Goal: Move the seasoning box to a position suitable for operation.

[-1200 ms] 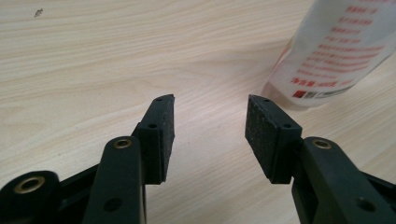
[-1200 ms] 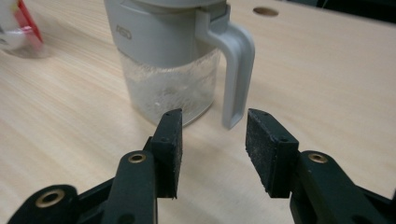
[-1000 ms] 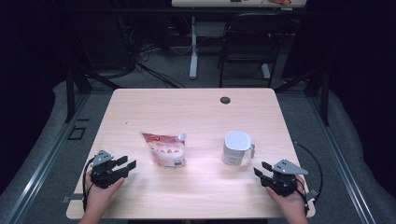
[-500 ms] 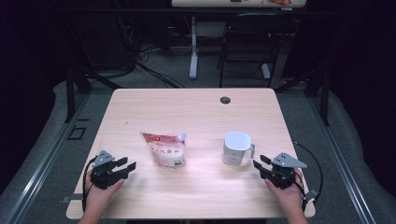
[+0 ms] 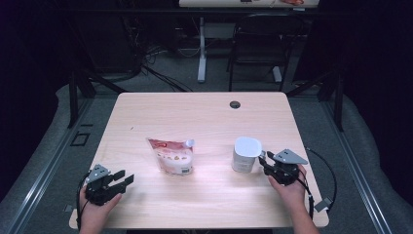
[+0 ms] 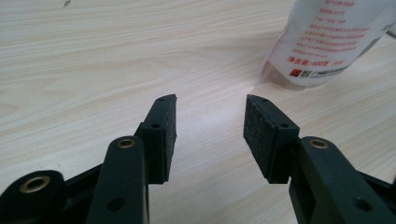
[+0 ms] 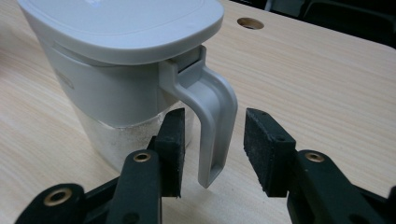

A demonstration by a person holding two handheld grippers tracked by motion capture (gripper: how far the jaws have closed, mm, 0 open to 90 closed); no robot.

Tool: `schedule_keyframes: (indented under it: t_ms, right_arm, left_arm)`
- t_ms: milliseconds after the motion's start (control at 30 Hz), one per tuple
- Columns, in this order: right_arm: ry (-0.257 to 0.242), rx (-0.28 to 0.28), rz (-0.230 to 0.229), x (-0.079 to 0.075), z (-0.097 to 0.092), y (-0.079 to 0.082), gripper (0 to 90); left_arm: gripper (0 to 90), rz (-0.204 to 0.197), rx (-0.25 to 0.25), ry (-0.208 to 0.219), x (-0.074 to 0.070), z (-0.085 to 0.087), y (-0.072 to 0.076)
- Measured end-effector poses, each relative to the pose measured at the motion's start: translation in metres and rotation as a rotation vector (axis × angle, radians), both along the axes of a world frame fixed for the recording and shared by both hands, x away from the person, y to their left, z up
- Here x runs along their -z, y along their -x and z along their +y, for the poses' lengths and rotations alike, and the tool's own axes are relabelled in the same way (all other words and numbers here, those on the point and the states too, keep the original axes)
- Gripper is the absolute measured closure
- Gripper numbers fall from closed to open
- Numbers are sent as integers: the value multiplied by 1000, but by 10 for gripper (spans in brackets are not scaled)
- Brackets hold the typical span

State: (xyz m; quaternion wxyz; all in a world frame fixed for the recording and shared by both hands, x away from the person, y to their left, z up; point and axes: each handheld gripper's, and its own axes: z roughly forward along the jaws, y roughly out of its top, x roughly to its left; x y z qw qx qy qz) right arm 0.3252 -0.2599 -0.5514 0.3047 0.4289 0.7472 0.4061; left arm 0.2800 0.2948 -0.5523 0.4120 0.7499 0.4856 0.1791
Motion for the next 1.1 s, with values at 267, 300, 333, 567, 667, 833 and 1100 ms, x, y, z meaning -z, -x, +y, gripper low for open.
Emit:
schedule_keyframes:
  t_ms: [267,300,333,567,667,833,1100]
  right_arm:
    - [-38,67,-7,1,10,-2,634]
    - [-43,76,-3,1,10,-3,639]
    - [-43,76,-3,1,10,-3,639]
    - [-5,121,-9,2,15,-2,703]
    - [-1,122,-7,2,15,-2,712]
    - [-5,122,-9,3,14,-4,721]
    - [0,111,-1,2,12,-4,725]
  left_arm:
    - [564,-8,7,-2,0,-2,2]
    - [571,-7,9,0,0,-2,2]
    - [574,-7,9,0,0,-2,2]
    - [576,-13,14,-2,0,-3,0]
    - [573,-13,18,-6,0,-4,-1]
    - [566,-17,19,-6,0,-4,-1]
    - [556,-14,13,-4,0,-3,-2]
